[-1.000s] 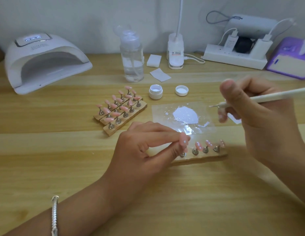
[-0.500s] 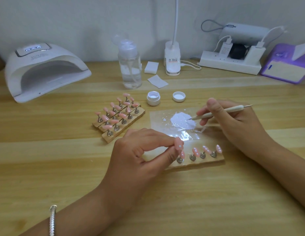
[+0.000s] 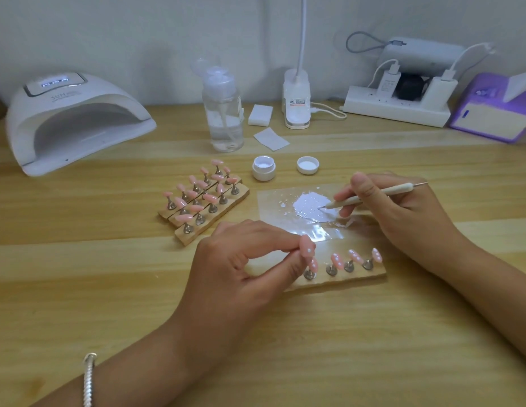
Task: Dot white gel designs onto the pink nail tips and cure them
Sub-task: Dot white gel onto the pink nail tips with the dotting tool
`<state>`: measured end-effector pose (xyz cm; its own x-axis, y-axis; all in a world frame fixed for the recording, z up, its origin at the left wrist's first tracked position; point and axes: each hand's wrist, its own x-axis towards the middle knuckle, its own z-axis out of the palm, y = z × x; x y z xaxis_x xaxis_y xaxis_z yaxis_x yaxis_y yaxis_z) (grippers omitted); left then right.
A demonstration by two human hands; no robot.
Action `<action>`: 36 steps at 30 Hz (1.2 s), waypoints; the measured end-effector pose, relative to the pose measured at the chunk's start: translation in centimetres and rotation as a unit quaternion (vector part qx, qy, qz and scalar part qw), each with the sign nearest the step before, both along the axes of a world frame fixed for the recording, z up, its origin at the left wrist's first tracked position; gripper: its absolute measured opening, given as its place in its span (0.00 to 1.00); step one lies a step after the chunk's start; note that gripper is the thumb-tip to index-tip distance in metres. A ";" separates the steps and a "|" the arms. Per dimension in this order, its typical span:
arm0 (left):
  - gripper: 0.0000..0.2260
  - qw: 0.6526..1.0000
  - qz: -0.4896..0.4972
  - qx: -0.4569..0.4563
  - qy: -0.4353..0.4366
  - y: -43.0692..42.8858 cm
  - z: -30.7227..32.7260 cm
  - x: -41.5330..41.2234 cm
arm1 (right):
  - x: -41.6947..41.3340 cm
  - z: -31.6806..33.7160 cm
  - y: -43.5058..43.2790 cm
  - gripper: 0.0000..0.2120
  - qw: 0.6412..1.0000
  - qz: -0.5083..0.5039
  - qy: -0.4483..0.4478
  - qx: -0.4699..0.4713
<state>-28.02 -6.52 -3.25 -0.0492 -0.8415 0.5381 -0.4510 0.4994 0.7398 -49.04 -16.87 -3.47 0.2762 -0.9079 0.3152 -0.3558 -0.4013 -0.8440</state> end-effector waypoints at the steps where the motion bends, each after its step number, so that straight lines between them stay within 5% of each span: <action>1: 0.04 1.000 0.000 0.000 0.000 0.0 0.0 0.0 | 0.0 0.0 0.0 0.16 1.000 -0.001 0.001 -0.002; 36: 0.03 1.000 -0.002 0.002 -0.009 0.1 0.3 -0.1 | -0.1 -0.2 0.0 0.16 1.000 -0.012 -0.005 -0.007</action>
<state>-28.08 -6.45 -2.96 -0.0614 -0.8431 0.5343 -0.4623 0.4985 0.7334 -49.18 -16.92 -3.63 0.2518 -0.9093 0.3313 -0.3572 -0.4055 -0.8414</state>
